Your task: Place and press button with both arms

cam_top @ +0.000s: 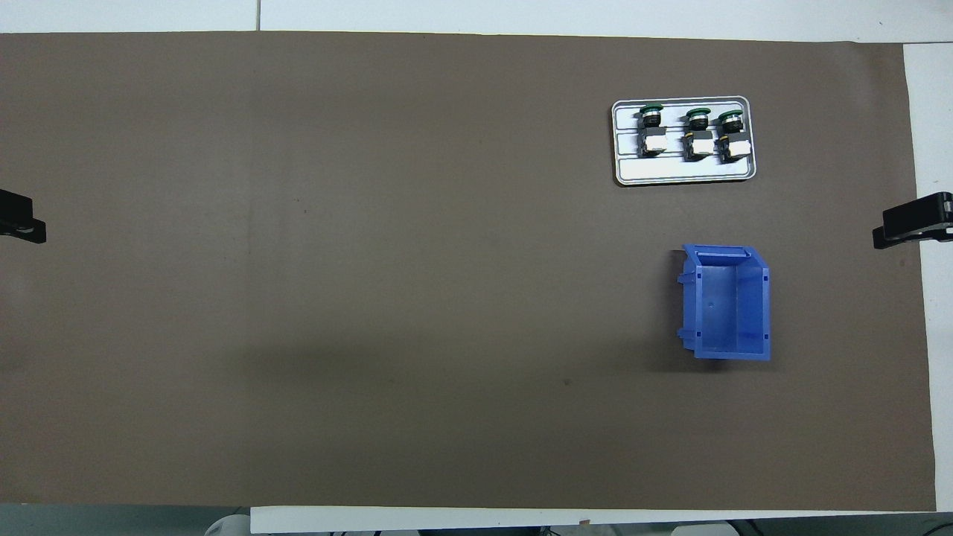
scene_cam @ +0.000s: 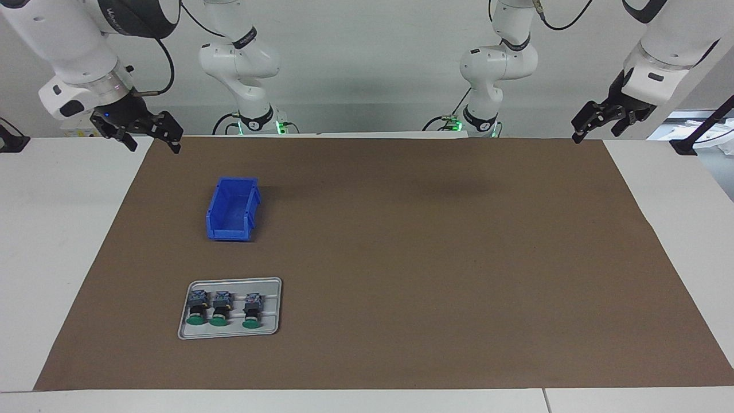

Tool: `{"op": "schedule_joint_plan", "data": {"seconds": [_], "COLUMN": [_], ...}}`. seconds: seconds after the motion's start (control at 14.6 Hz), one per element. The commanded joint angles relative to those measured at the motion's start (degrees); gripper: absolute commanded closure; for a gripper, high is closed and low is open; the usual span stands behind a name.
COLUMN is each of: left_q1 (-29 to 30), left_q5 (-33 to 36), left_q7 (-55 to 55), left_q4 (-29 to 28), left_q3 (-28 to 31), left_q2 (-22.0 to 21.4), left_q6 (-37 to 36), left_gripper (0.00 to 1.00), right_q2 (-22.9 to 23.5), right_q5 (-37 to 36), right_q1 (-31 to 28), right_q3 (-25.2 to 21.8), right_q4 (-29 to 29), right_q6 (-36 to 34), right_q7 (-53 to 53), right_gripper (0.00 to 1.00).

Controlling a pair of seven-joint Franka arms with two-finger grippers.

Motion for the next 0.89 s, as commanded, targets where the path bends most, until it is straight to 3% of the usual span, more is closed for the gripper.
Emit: {"op": "schedule_joint_plan", "data": {"seconds": [0.0, 0.07, 0.34, 0.62, 0.82], "left_q1": [-0.31, -0.31, -0.31, 0.39, 0.31], "left_q5": [-0.15, -0.15, -0.15, -0.15, -0.15], "left_q7": [-0.94, -0.85, -0.68, -0.24, 0.38], "left_q4": [-0.62, -0.7, -0.88, -2.37, -2.81], "left_q3": [0.23, 0.23, 0.23, 0.58, 0.58], "left_q2": [-0.97, -0.97, -0.97, -1.85, -2.11], "left_q6": [-1.46, -1.46, -1.37, -1.37, -0.93], "left_gripper": [0.0, 0.0, 0.0, 0.0, 0.0], "right_q2": [-0.2, 0.76, 12.78, 25.96, 31.42], "right_q5": [0.65, 0.56, 0.82, 5.73, 5.83], "right_q1": [1.0, 3.45, 9.26, 9.97, 9.98], "right_q3": [-0.02, 0.15, 0.5, 0.42, 0.5], "right_q4": [-0.16, 0.27, 7.82, 14.42, 14.08], "right_q6": [1.42, 2.75, 8.54, 17.16, 25.14], "right_q7": [-3.6, -2.56, 5.08, 6.85, 7.03], "right_gripper": [0.0, 0.0, 0.0, 0.0, 0.0]}}
